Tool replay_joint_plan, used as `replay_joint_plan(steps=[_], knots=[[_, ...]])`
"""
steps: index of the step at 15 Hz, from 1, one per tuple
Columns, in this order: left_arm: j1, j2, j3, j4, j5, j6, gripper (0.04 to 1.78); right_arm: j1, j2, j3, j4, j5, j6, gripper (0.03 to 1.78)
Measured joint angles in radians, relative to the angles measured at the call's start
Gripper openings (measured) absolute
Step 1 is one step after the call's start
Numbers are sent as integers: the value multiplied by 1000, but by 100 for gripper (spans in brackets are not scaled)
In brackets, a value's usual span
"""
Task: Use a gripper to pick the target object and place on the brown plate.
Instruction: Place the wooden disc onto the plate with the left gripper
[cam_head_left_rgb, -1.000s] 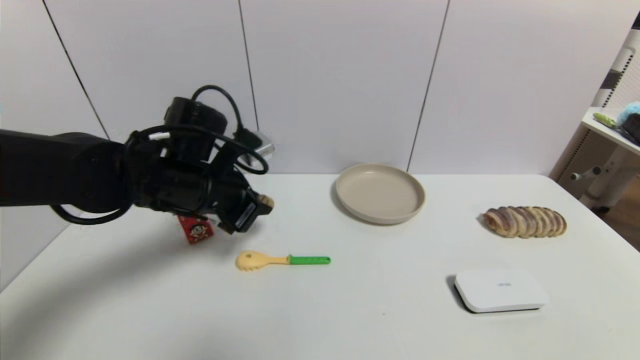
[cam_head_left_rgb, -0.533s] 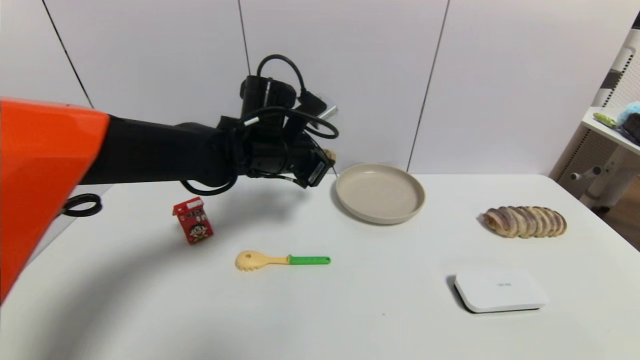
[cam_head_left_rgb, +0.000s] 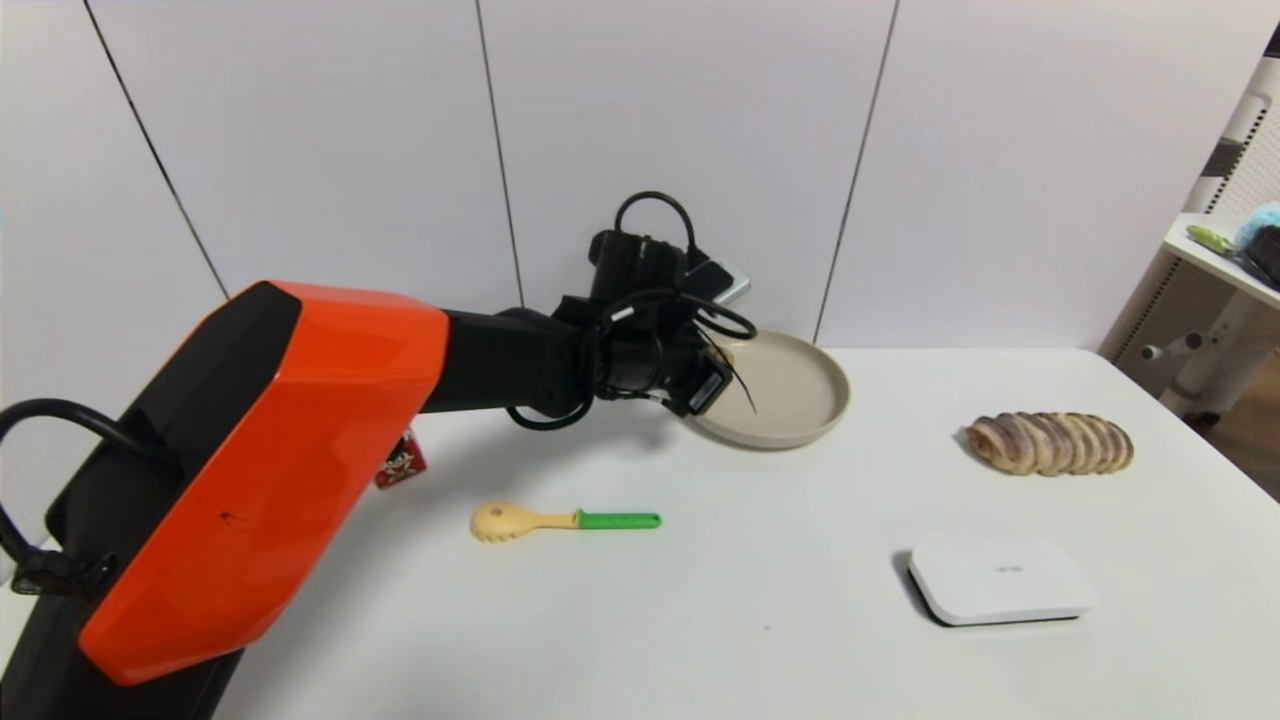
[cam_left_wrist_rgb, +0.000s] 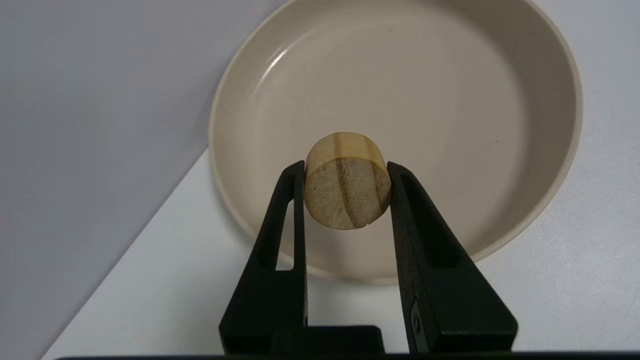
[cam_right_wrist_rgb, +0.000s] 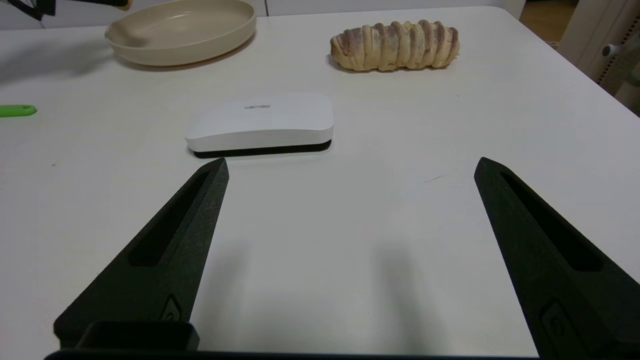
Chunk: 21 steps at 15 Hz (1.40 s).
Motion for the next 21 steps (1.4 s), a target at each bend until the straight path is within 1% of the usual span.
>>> replay_joint_plan(steps=[6, 15, 17, 21], knots=[[-10, 74, -31, 1, 1, 14, 51, 0, 0, 0, 0, 0, 0, 170], [-9, 87, -40, 6, 1, 14, 51, 0, 0, 0, 0, 0, 0, 170], [-9, 87, -41, 6, 1, 14, 80, 0, 0, 0, 0, 0, 0, 170], [-9, 82, -40, 7, 0, 15, 116, 0, 0, 0, 0, 0, -1, 170]])
